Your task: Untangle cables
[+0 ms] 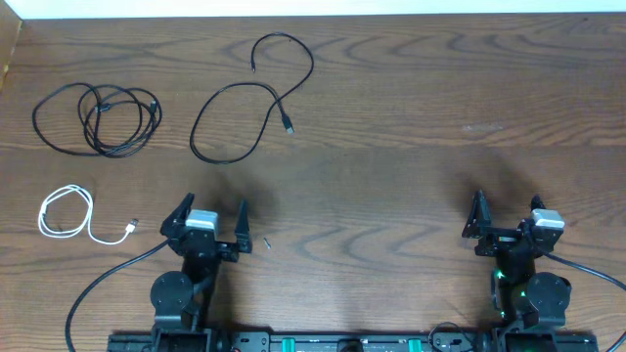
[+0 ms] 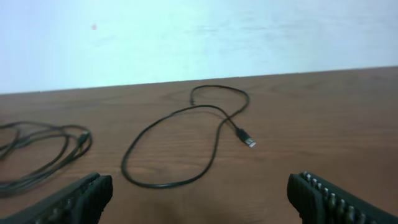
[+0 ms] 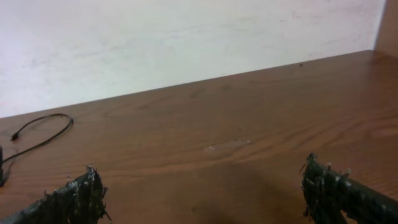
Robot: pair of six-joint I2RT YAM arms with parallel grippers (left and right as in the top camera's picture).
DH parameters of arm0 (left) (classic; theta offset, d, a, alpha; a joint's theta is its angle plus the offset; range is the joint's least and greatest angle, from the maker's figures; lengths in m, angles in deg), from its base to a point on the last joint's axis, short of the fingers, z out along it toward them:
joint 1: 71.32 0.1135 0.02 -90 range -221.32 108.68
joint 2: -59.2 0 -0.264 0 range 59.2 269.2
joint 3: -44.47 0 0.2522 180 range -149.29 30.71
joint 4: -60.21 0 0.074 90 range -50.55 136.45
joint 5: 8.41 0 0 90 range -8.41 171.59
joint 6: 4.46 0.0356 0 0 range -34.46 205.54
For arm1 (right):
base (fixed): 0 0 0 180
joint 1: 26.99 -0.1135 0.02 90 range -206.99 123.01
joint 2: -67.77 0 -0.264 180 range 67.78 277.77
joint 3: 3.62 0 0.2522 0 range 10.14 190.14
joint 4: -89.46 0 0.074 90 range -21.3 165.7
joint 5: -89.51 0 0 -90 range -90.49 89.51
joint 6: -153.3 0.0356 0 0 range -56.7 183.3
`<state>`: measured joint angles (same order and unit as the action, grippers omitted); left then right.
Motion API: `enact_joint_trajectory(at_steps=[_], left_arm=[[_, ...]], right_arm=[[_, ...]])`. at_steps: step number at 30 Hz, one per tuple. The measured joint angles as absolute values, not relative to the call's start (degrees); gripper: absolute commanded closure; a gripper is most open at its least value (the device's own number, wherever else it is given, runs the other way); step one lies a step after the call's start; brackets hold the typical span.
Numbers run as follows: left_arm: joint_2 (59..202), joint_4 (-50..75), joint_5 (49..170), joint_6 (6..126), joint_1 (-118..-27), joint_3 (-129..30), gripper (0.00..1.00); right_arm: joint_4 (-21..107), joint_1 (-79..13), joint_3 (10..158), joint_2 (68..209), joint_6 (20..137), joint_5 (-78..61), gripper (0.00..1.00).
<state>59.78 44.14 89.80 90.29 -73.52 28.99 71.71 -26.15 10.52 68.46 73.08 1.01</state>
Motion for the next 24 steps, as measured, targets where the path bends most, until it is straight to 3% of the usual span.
enact_joint_trajectory(at_steps=[24], left_arm=[[59.78,43.77,82.87,88.69,-73.78,28.99,0.04]], right_arm=[[71.71,-26.15,10.52,68.46,73.08,1.01,0.01]])
